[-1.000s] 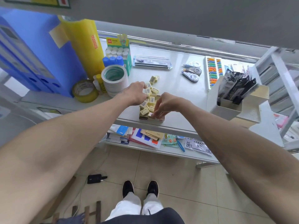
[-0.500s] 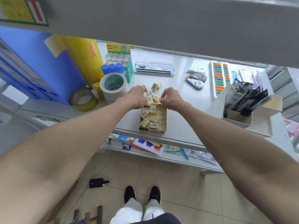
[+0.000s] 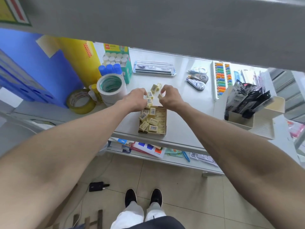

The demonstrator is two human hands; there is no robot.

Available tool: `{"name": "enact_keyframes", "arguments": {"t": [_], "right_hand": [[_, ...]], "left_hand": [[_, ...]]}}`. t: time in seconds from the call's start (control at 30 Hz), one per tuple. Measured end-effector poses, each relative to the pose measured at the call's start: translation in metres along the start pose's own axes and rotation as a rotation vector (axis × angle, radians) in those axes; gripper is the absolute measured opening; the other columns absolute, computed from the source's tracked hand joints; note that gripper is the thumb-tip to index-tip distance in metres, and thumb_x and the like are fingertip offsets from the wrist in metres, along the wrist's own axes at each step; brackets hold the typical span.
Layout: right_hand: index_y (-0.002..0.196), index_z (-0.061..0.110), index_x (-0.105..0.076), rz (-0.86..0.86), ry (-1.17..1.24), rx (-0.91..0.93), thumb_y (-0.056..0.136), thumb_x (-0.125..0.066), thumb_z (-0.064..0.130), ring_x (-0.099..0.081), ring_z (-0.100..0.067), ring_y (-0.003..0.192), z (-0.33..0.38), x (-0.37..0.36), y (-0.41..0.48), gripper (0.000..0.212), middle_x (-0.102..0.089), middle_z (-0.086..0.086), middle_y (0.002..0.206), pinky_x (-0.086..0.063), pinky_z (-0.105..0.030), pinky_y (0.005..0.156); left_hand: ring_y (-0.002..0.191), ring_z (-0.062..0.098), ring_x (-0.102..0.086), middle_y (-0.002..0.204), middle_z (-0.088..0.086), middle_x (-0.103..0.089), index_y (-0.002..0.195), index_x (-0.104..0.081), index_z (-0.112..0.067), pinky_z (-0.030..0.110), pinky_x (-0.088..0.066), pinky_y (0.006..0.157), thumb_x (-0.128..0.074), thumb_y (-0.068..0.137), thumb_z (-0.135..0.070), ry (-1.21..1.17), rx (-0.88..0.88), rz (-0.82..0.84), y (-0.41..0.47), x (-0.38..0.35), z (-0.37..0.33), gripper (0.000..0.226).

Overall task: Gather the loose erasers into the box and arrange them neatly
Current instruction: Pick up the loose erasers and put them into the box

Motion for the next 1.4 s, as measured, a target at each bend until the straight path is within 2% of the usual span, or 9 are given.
{"name": "enact_keyframes", "arguments": {"t": [0.27, 0.4, 0.5, 0.7, 0.9, 1.03, 1.17, 1.23, 1.4], "right_hand": [[0.099, 0.003, -0.069, 0.028, 0.189, 0.013, 0.082, -0.072, 0.018, -0.065, -0.024, 0.085, 0.001, 0.005, -0.028, 0.023, -0.067, -0.012, 0.097, -0.047, -0.024, 0.056], [0.099, -0.006, -0.070, 0.328, 0.185, 0.011, 0.080, -0.074, 0.003, -0.062, -0.018, 0.060, 0.015, -0.002, -0.043, 0.021, -0.066, -0.009, 0.070, -0.052, -0.024, 0.054], [0.099, -0.004, -0.072, 0.464, 0.049, 0.017, 0.082, -0.071, 0.003, -0.067, -0.017, 0.064, 0.019, -0.011, -0.049, 0.018, -0.070, -0.009, 0.074, -0.058, -0.026, 0.061], [0.096, -0.002, -0.074, 0.398, 0.056, 0.044, 0.084, -0.070, 0.006, -0.064, -0.018, 0.062, 0.017, -0.009, -0.038, 0.015, -0.069, -0.009, 0.076, -0.051, -0.021, 0.051], [0.091, -0.003, -0.073, 0.130, 0.110, 0.062, 0.085, -0.061, 0.001, -0.064, -0.024, 0.067, 0.019, 0.008, -0.002, 0.014, -0.072, -0.021, 0.091, -0.054, -0.031, 0.054], [0.105, 0.008, -0.069, 0.004, -0.007, 0.093, 0.087, -0.056, 0.002, -0.062, -0.024, 0.092, 0.025, 0.012, 0.026, 0.023, -0.066, -0.013, 0.112, -0.051, -0.032, 0.074], [0.134, 0.015, -0.057, 0.100, -0.234, 0.163, 0.092, -0.053, 0.006, -0.052, -0.028, 0.122, 0.031, -0.002, 0.040, 0.044, -0.043, -0.010, 0.141, -0.048, -0.044, 0.099], [0.134, 0.014, -0.058, 0.130, -0.309, 0.199, 0.093, -0.050, 0.008, -0.050, -0.031, 0.124, 0.032, -0.007, 0.042, 0.042, -0.045, -0.011, 0.139, -0.048, -0.046, 0.100], [0.117, 0.006, -0.056, 0.045, -0.295, 0.172, 0.092, -0.056, 0.010, -0.057, -0.033, 0.105, 0.025, -0.014, 0.043, 0.025, -0.052, -0.015, 0.122, -0.051, -0.044, 0.089]], "left_hand": [[0.125, 0.027, -0.049, 0.141, 0.008, -0.048, 0.137, -0.048, -0.014, 0.043, -0.041, 0.104, -0.051, 0.088, -0.012, 0.051, -0.041, -0.021, -0.024, 0.003, -0.005, 0.049], [0.127, 0.027, -0.047, 0.141, 0.009, -0.047, 0.138, -0.047, -0.013, 0.042, -0.040, 0.104, -0.051, 0.090, -0.015, 0.086, -0.047, -0.037, -0.036, 0.002, -0.004, 0.049], [0.126, 0.027, -0.048, 0.141, 0.008, -0.047, 0.138, -0.047, -0.014, 0.041, -0.042, 0.102, -0.050, 0.089, -0.014, 0.083, -0.046, -0.044, -0.043, 0.000, -0.004, 0.048], [0.124, 0.027, -0.048, 0.141, 0.007, -0.046, 0.138, -0.046, -0.015, 0.041, -0.043, 0.098, -0.050, 0.089, -0.013, 0.080, -0.039, -0.042, -0.041, -0.003, -0.006, 0.050], [0.124, 0.027, -0.046, 0.138, 0.008, -0.046, 0.136, -0.047, -0.014, 0.046, -0.042, 0.101, -0.051, 0.087, -0.013, 0.088, 0.003, -0.040, -0.020, 0.004, -0.005, 0.050], [0.127, 0.025, -0.043, 0.140, 0.008, -0.044, 0.136, -0.046, -0.013, 0.045, -0.040, 0.104, -0.051, 0.088, -0.014, 0.068, 0.018, -0.044, 0.000, 0.007, -0.011, 0.048], [0.129, 0.024, -0.042, 0.142, 0.007, -0.043, 0.139, -0.044, -0.013, 0.044, -0.039, 0.105, -0.050, 0.088, -0.014, 0.047, 0.029, -0.010, 0.013, 0.005, -0.008, 0.051], [0.131, 0.024, -0.041, 0.144, 0.007, -0.042, 0.140, -0.042, -0.013, 0.044, -0.038, 0.107, -0.048, 0.089, -0.013, 0.039, 0.034, 0.002, 0.016, 0.006, -0.004, 0.051], [0.132, 0.025, -0.041, 0.145, 0.007, -0.042, 0.141, -0.041, -0.012, 0.043, -0.036, 0.108, -0.046, 0.090, -0.013, 0.040, 0.061, 0.004, 0.017, 0.008, 0.005, 0.051]]}}
Point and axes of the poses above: each hand's wrist, its own y-axis towards the middle knuckle, its own x-axis out of the back of the hand, z = x × y, the point moved 6 cm from there along y, towards the middle knuckle
